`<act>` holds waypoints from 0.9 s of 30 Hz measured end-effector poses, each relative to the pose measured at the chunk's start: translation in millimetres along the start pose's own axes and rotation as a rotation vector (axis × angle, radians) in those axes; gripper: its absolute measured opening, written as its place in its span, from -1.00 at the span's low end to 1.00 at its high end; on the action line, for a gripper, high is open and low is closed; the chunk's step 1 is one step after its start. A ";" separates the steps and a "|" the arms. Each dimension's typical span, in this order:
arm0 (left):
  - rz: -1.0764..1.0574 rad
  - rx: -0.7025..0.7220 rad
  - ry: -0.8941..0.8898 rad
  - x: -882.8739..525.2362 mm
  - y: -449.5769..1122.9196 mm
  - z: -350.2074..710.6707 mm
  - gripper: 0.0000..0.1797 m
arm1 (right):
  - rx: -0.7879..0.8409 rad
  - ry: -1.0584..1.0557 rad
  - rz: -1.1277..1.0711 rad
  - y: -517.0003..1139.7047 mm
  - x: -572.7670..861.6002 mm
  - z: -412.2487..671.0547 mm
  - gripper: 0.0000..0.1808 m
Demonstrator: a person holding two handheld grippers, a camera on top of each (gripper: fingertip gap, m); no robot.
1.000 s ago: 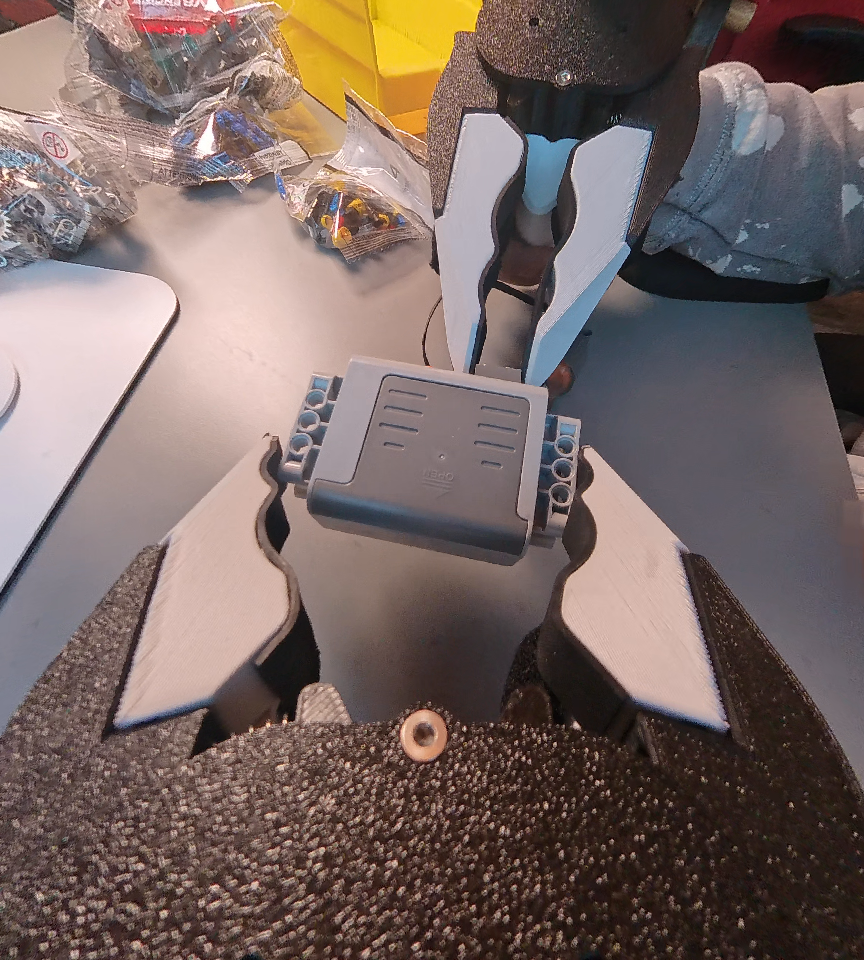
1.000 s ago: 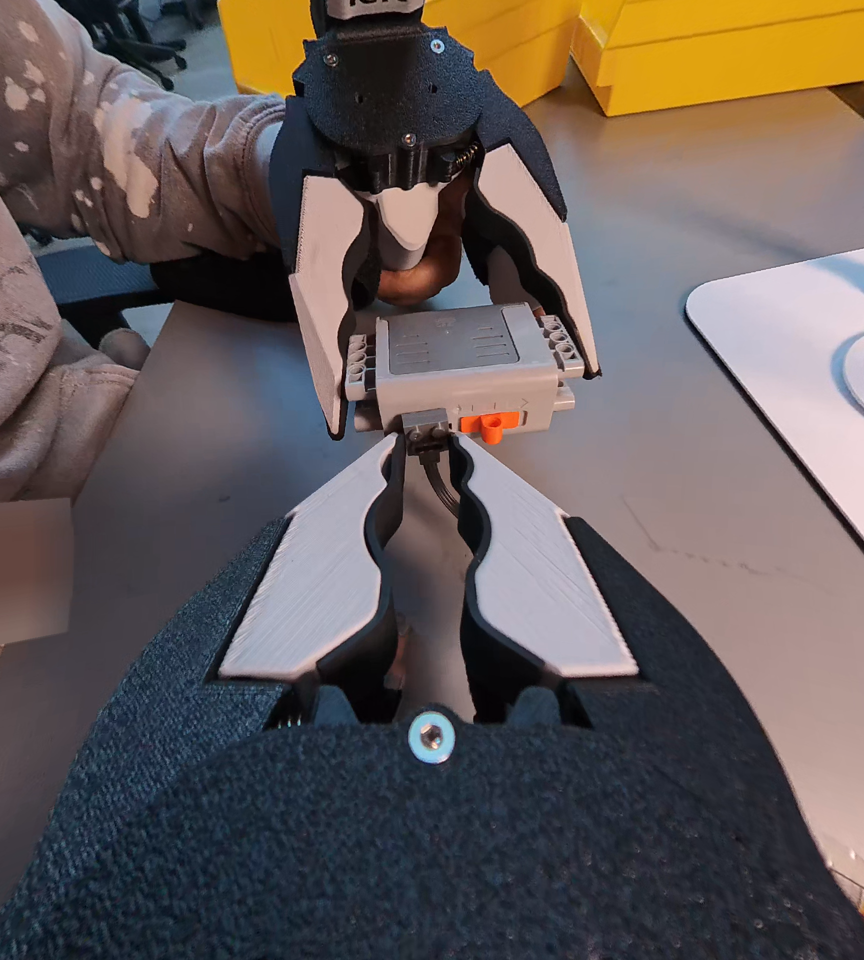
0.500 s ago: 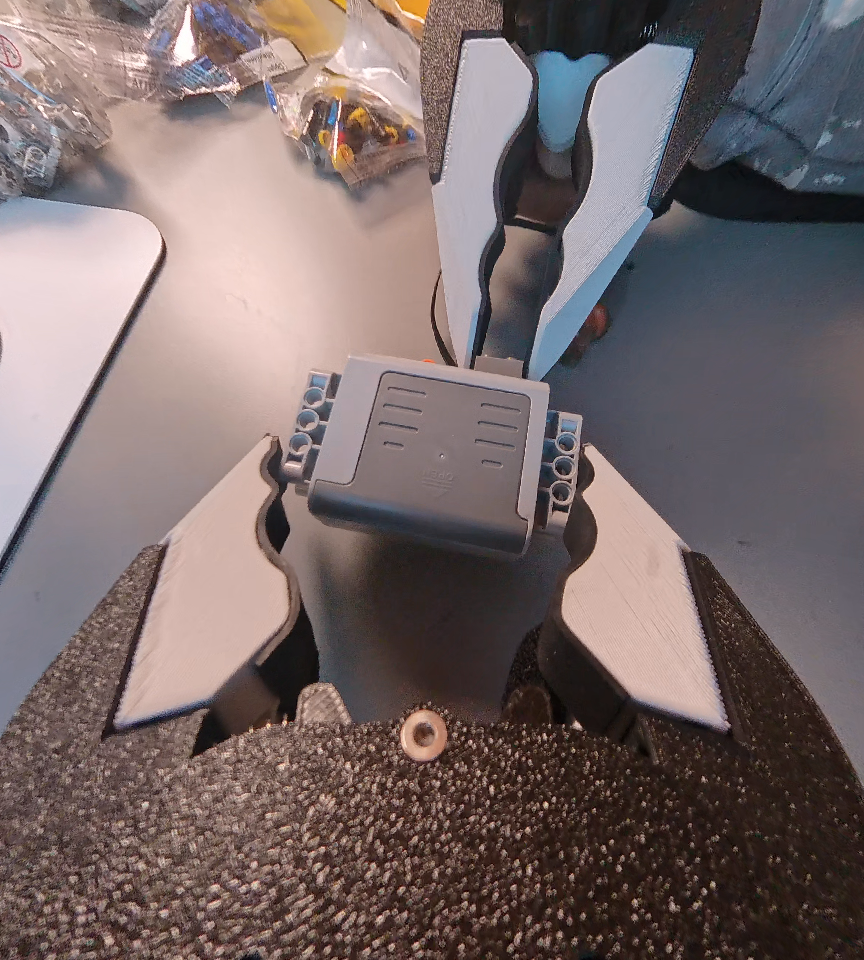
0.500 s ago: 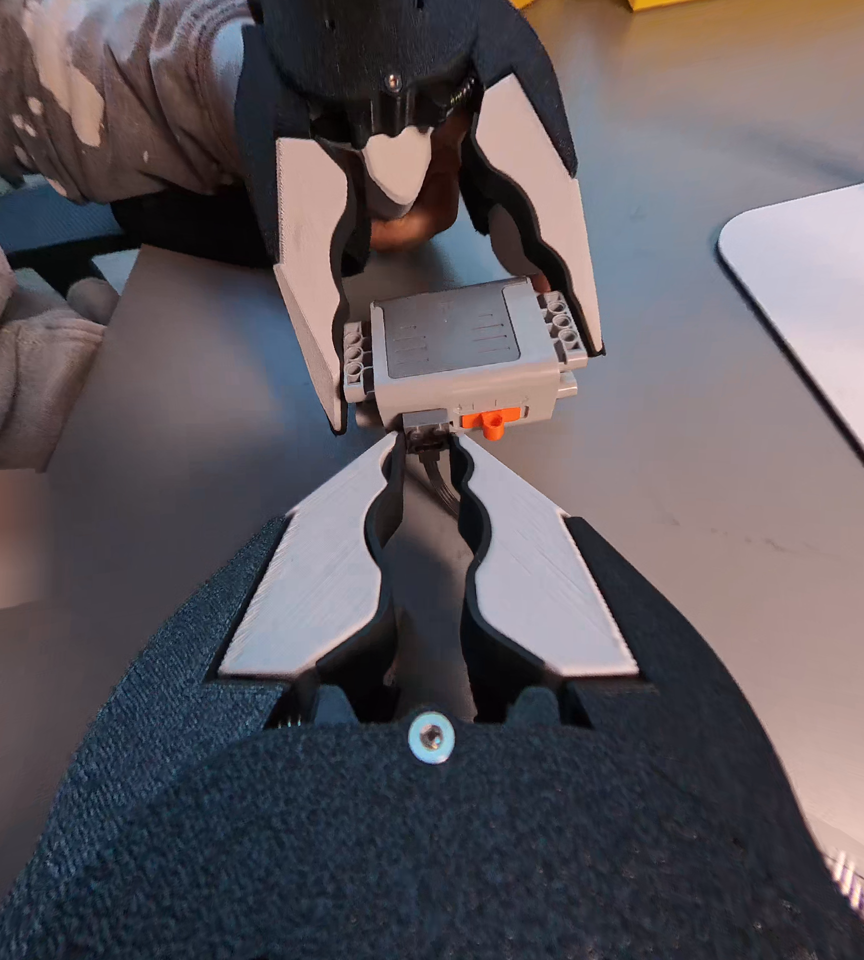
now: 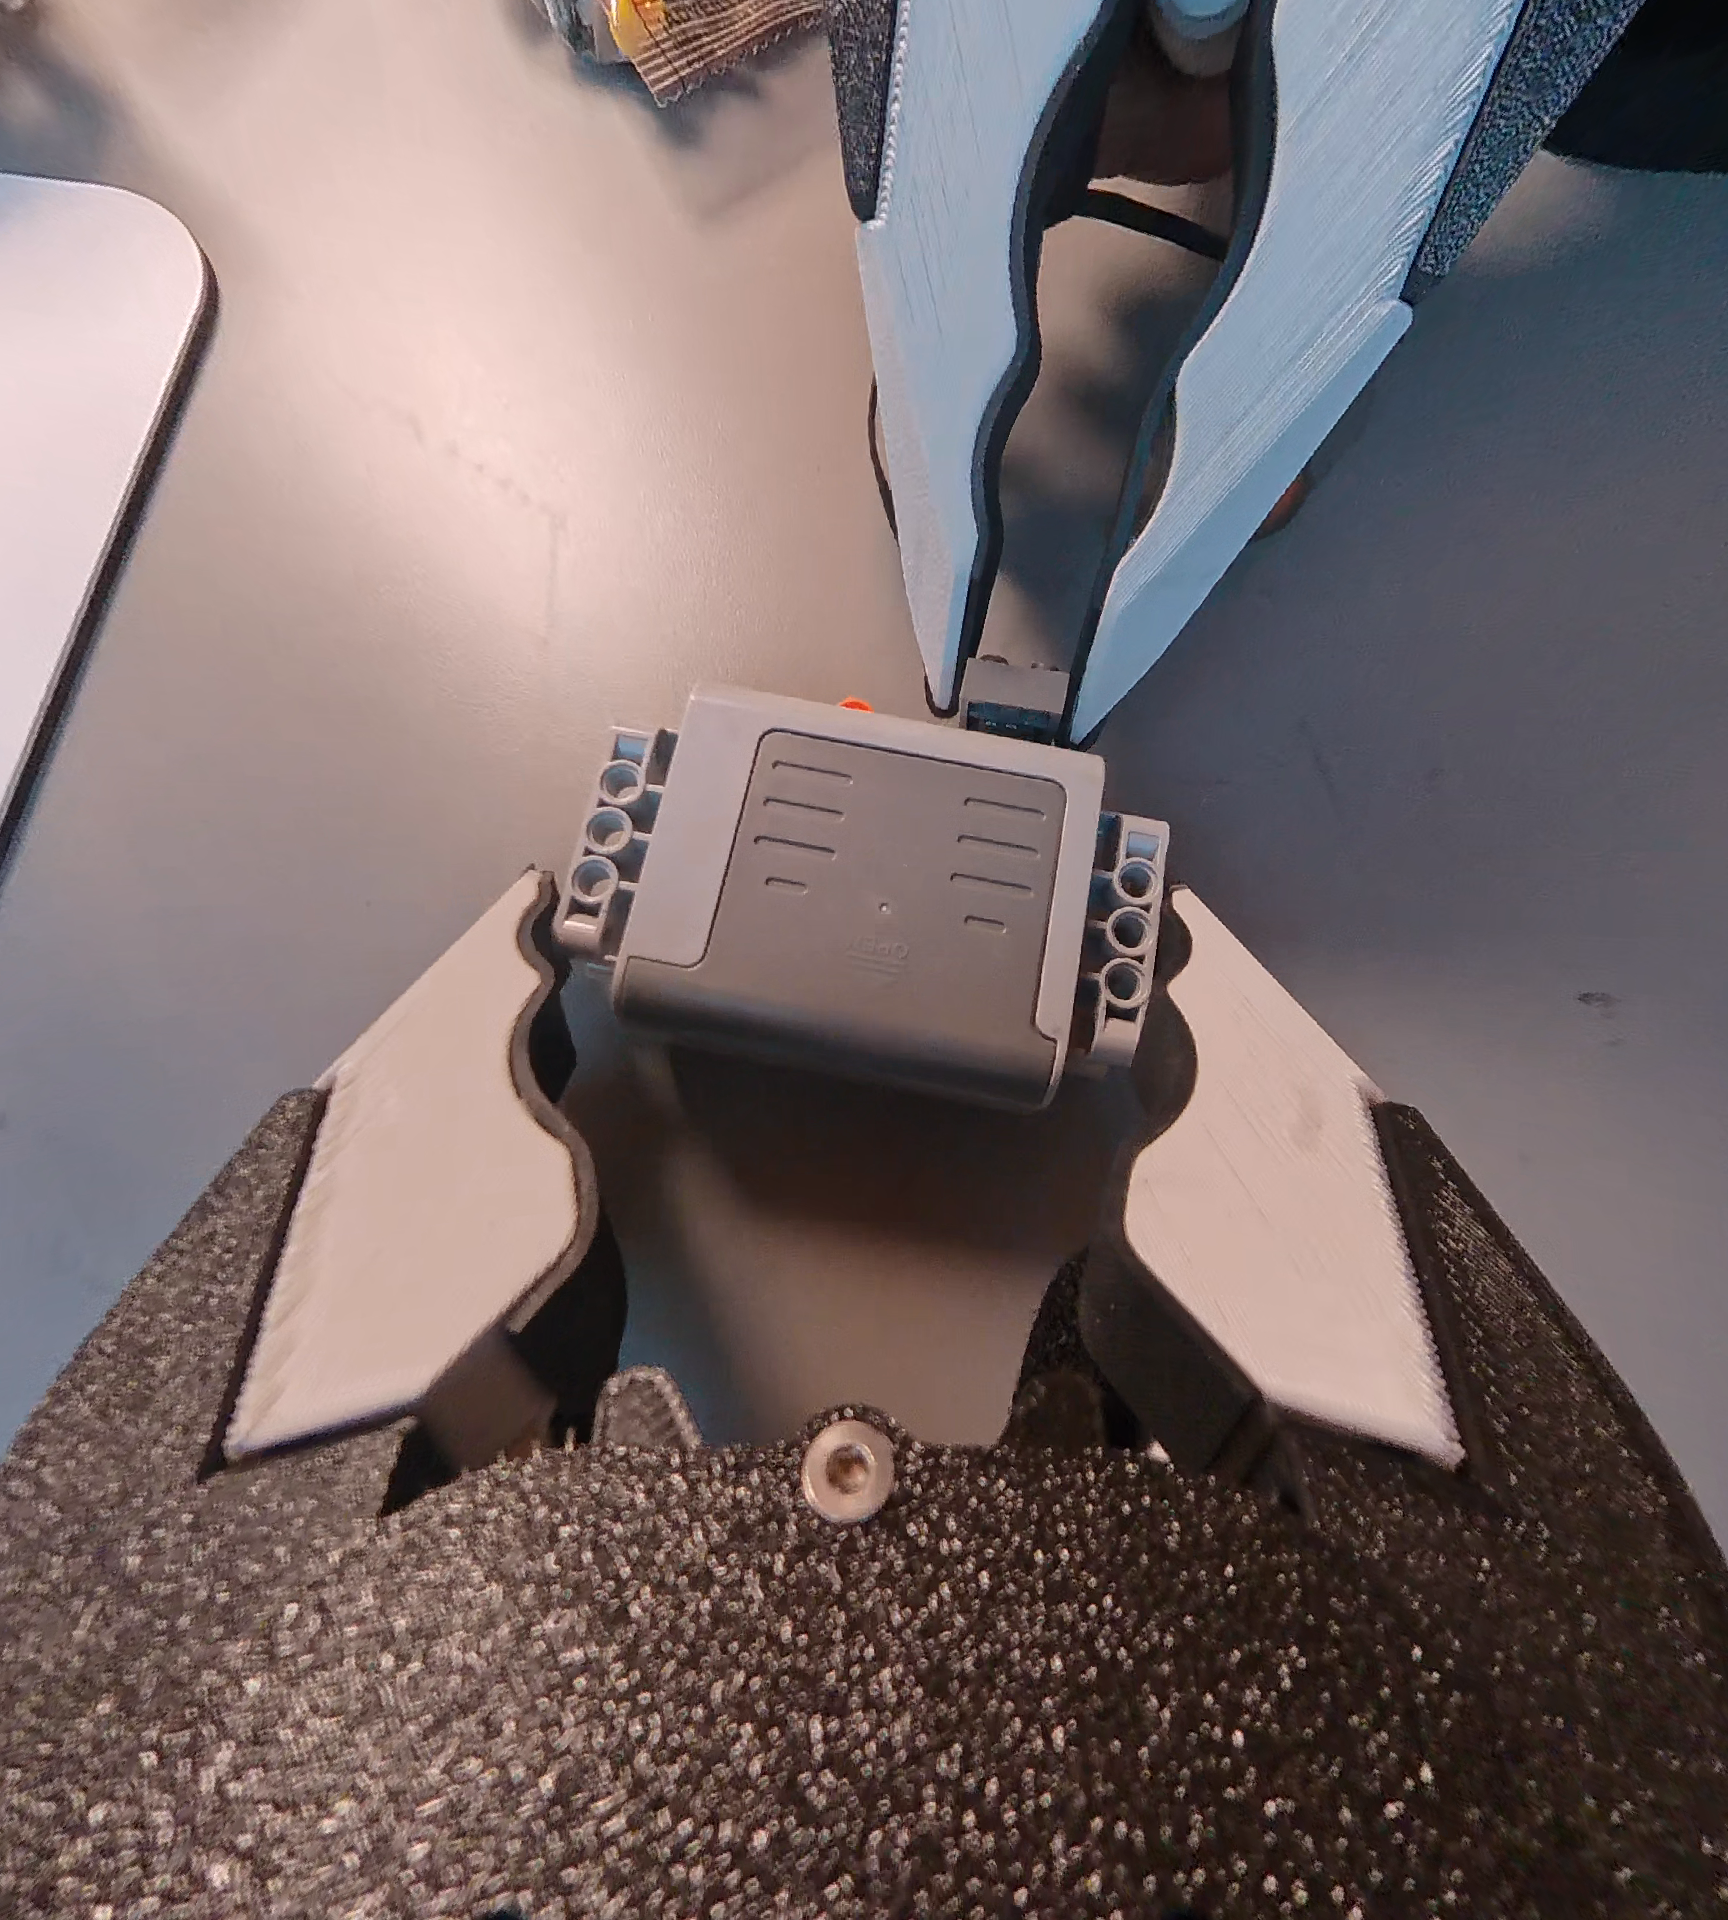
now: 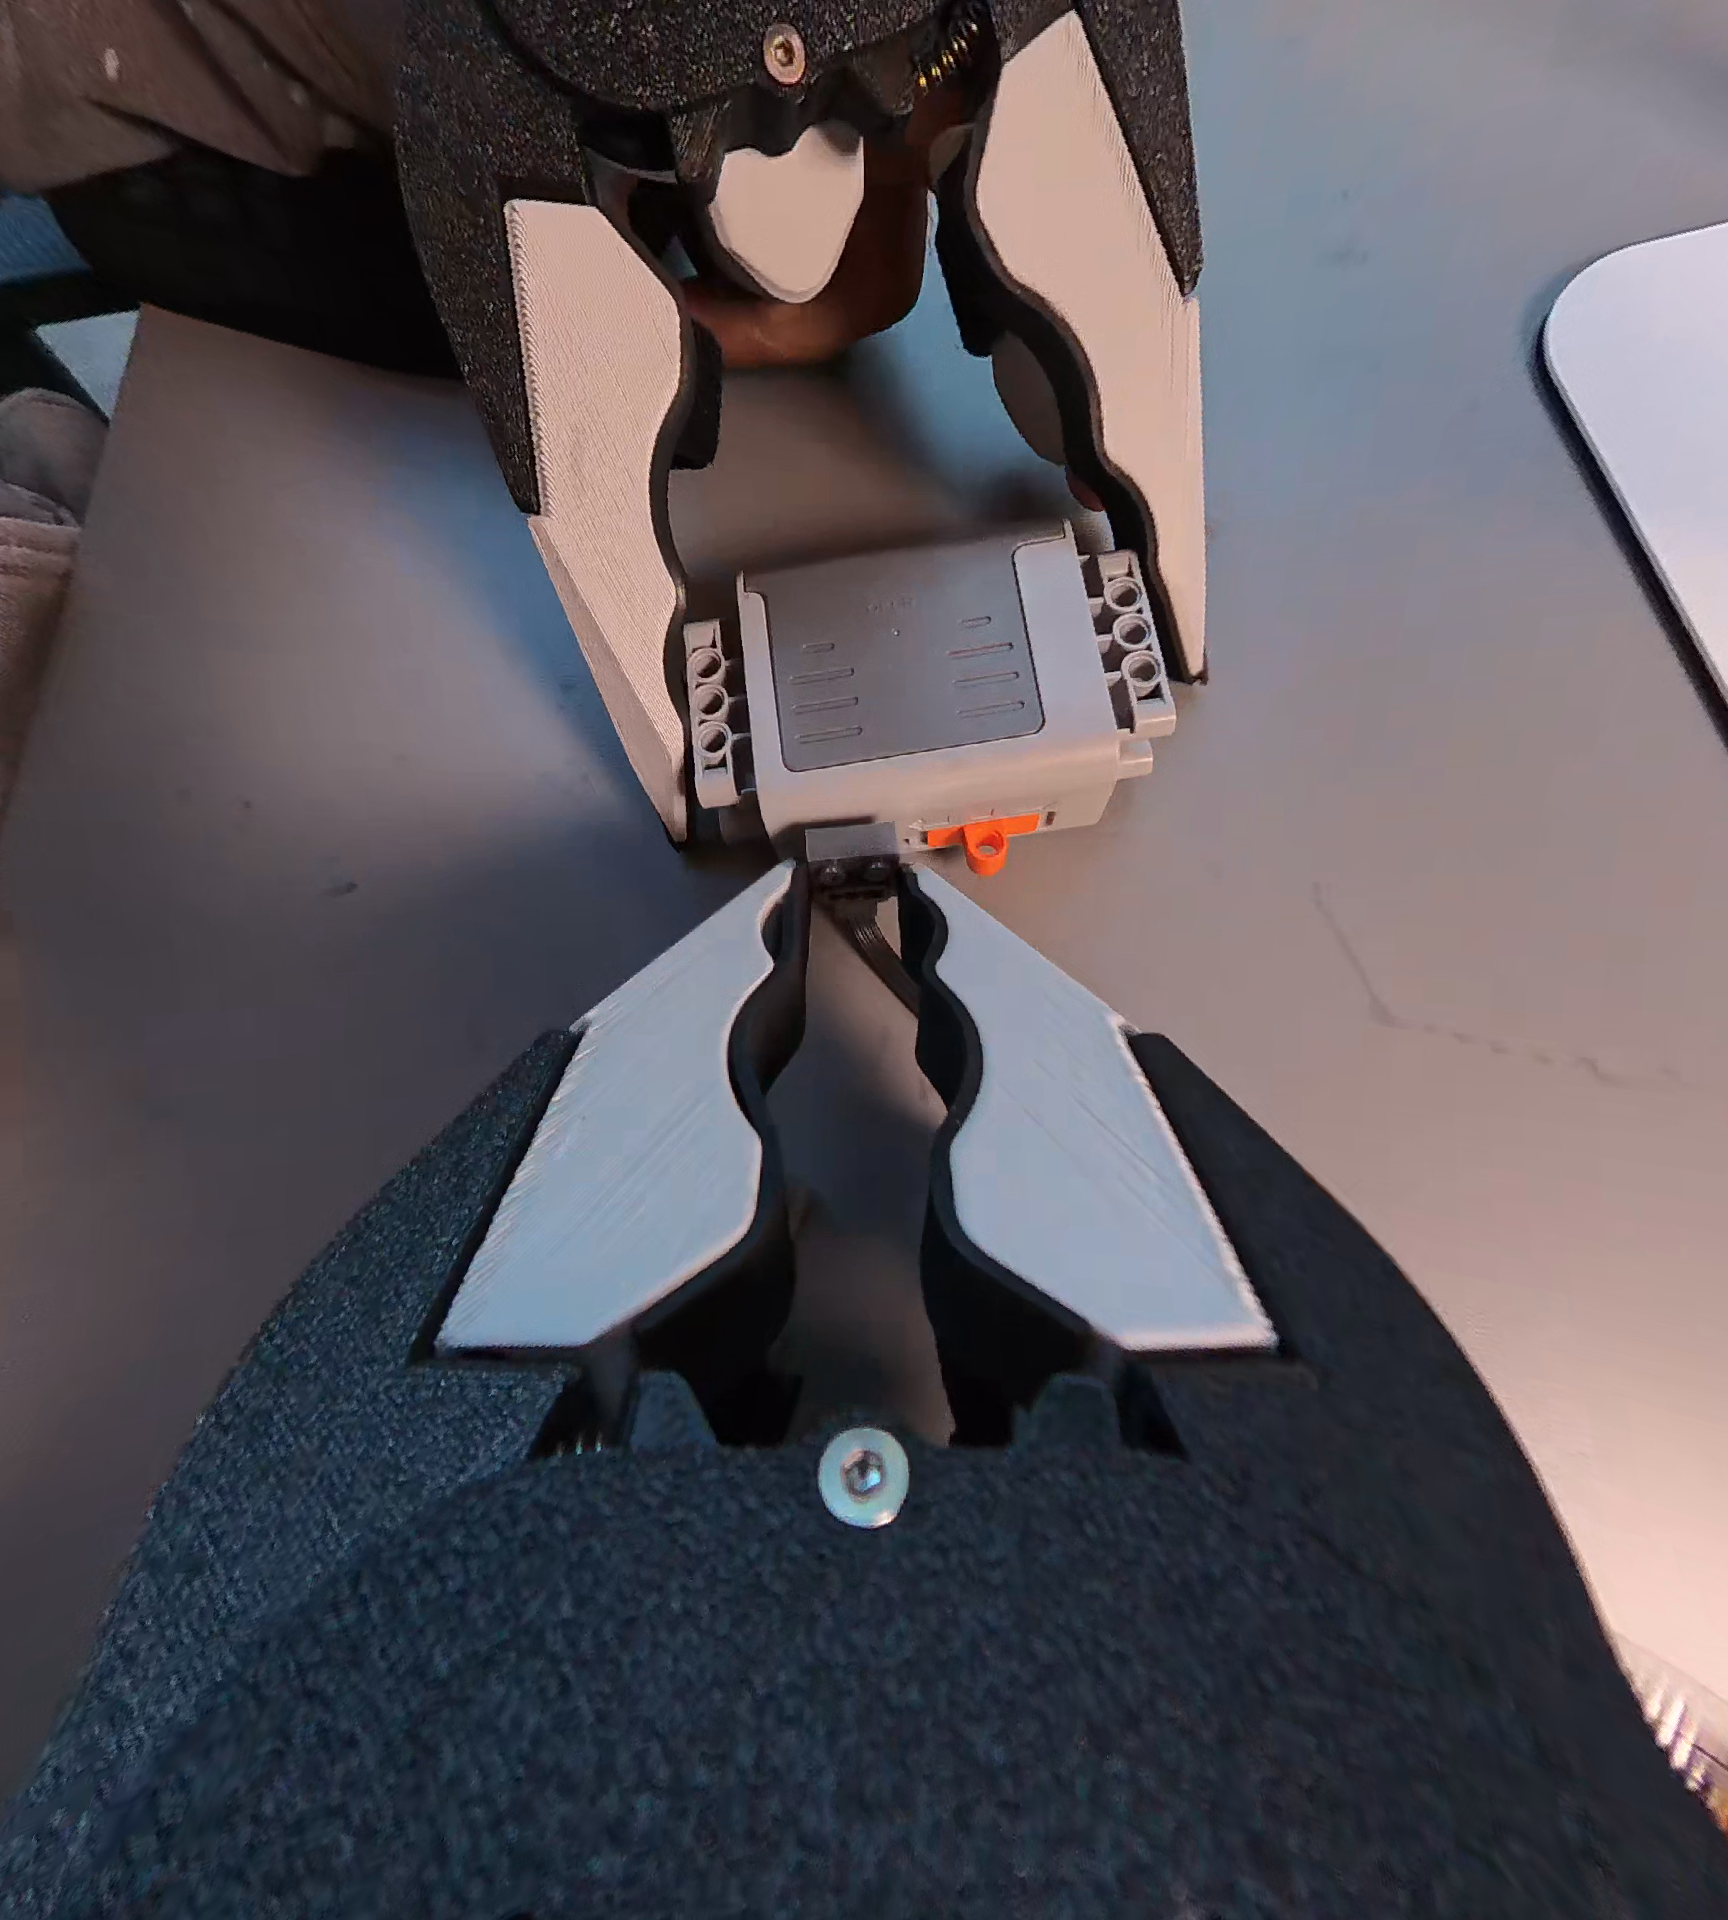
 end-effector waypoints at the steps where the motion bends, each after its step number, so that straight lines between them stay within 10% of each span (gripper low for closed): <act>1: 0.005 -0.003 0.006 -0.4 -0.9 -1.1 0.20 | -0.012 0.004 0.002 0.2 0.2 -0.9 -0.83; 27: -0.040 -0.155 0.117 2.0 -23.2 10.2 0.14 | 0.062 -0.034 0.027 -22.6 -5.2 13.2 -0.74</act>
Point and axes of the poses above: each gripper's, where its closed fingertips meet, y out along the fingers, z out of its top, x = y × z across the jaws, the point moved 1 cm from there along -y, back along the fingers, and after that the axes turned 4 degrees about -x, right-handed, at the moved point
